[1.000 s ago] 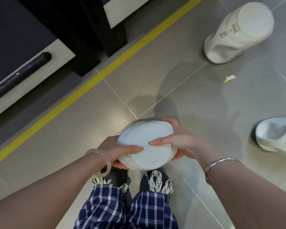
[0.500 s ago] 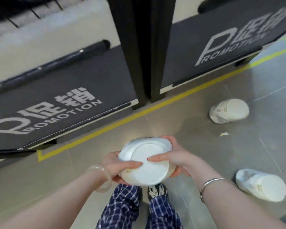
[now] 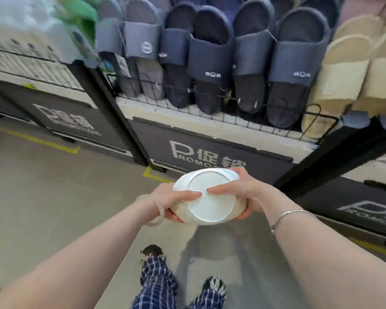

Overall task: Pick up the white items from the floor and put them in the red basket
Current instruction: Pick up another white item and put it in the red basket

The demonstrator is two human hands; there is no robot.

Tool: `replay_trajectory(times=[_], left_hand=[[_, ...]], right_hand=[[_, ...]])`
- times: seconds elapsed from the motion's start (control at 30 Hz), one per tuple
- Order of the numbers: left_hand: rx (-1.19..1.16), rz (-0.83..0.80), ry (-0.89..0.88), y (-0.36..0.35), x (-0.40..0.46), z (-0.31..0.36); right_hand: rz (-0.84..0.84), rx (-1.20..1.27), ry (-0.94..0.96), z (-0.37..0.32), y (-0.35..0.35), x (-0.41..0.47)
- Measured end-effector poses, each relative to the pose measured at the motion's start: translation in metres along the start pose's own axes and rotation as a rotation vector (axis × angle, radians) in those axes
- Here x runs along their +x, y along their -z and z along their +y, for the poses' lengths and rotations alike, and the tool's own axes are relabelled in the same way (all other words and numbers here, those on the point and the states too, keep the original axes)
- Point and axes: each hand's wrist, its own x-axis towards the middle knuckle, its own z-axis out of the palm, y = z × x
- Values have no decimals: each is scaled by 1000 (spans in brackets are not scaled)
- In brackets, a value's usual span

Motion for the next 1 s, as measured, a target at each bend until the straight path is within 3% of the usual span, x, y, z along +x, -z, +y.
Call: replay_trajectory(times=[0.2,0.53,0.77,1.0], left_hand=[[-233,213,-52,133,-66,-36],[-461,563,-122,382,-165,-140],[-540,697,-98,514,-205,-192],[-658,777,-64,656,-188,-237]], right_hand=[[-108,-282,80,-93,-142,-25],[-346,-457,206,-180,-437,-28],[-399,-654,232,-228,-601,-13],[-465,-757,195,-295,-752,37]])
